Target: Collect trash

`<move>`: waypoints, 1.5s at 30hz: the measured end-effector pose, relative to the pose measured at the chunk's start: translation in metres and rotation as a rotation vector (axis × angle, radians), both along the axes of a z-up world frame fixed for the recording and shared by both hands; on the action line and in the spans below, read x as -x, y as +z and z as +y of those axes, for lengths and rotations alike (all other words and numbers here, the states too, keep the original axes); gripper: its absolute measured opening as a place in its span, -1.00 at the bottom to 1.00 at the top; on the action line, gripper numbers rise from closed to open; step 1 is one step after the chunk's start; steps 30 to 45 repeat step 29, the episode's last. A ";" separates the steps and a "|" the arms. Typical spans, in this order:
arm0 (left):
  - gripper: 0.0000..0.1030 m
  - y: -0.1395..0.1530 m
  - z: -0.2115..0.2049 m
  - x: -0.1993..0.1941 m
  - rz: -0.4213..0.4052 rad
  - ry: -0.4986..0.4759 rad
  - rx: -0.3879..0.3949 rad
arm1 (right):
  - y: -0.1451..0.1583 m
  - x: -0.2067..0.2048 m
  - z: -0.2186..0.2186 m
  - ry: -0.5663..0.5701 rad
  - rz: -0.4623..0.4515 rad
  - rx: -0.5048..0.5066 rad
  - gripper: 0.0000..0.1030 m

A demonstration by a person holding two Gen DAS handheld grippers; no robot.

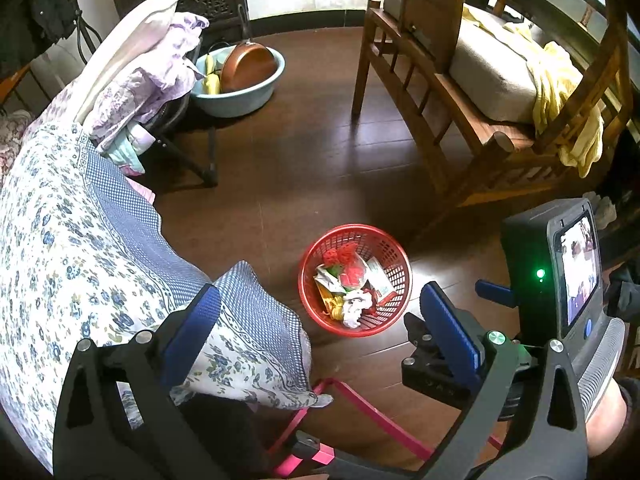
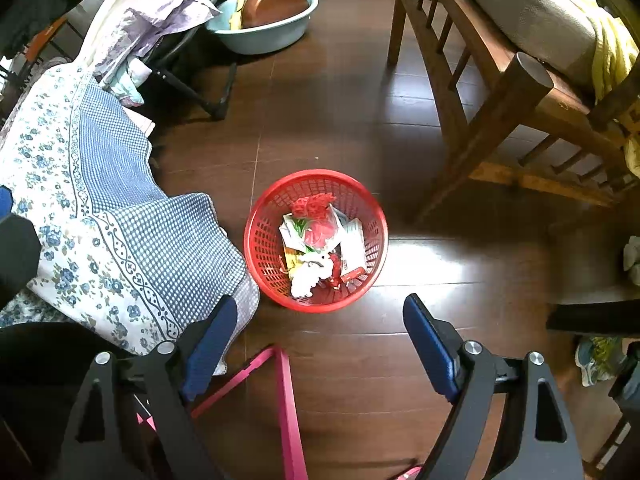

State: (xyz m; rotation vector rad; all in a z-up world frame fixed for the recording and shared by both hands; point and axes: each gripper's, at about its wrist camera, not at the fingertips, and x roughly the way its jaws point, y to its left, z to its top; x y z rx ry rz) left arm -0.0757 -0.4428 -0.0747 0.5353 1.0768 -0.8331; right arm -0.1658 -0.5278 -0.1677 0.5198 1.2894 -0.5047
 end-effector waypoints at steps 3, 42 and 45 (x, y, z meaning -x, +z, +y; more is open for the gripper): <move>0.86 0.000 0.000 0.000 0.001 -0.001 0.001 | 0.002 0.000 0.002 0.007 -0.002 0.009 0.64; 0.86 -0.003 0.001 -0.006 0.002 0.025 -0.023 | 0.002 -0.001 0.003 0.010 0.001 0.023 0.65; 0.86 -0.003 0.001 -0.006 0.002 0.025 -0.023 | 0.002 -0.001 0.003 0.010 0.001 0.023 0.65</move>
